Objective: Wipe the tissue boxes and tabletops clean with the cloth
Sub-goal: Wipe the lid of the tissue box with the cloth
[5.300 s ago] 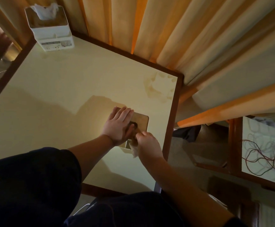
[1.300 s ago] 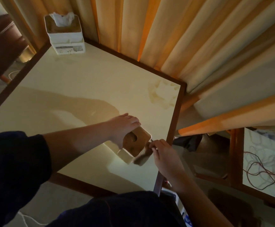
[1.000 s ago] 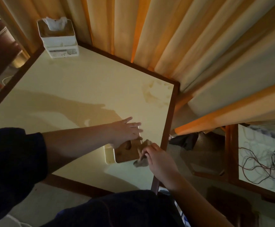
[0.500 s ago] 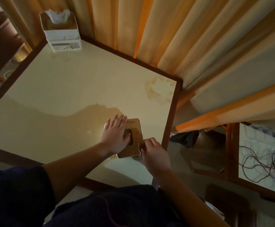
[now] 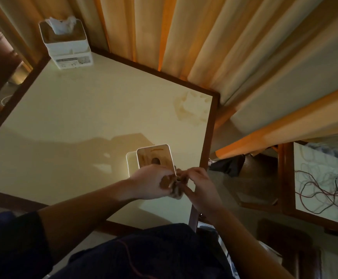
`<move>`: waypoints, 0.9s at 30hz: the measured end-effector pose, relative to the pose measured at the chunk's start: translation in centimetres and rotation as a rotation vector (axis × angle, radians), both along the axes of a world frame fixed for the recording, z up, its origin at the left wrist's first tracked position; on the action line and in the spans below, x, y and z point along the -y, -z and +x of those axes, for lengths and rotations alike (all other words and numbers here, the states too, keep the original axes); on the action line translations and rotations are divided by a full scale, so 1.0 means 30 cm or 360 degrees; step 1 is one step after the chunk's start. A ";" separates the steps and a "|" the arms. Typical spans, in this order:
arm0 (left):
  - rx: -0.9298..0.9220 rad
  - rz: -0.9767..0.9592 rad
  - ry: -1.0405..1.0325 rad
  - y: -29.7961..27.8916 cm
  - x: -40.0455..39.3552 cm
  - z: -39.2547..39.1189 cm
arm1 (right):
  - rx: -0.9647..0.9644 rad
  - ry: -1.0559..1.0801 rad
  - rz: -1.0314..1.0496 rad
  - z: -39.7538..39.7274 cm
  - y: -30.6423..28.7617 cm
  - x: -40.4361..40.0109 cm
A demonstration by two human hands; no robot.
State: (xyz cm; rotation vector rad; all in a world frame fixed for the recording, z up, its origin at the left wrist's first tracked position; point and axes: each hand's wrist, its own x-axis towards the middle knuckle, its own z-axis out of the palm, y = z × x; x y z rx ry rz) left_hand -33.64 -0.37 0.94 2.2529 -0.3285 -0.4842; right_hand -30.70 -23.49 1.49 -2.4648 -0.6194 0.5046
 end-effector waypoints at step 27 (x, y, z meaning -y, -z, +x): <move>-0.0002 -0.0421 -0.0315 -0.192 -0.101 -0.072 | -0.0063 -0.0177 -0.0135 0.021 -0.177 -0.048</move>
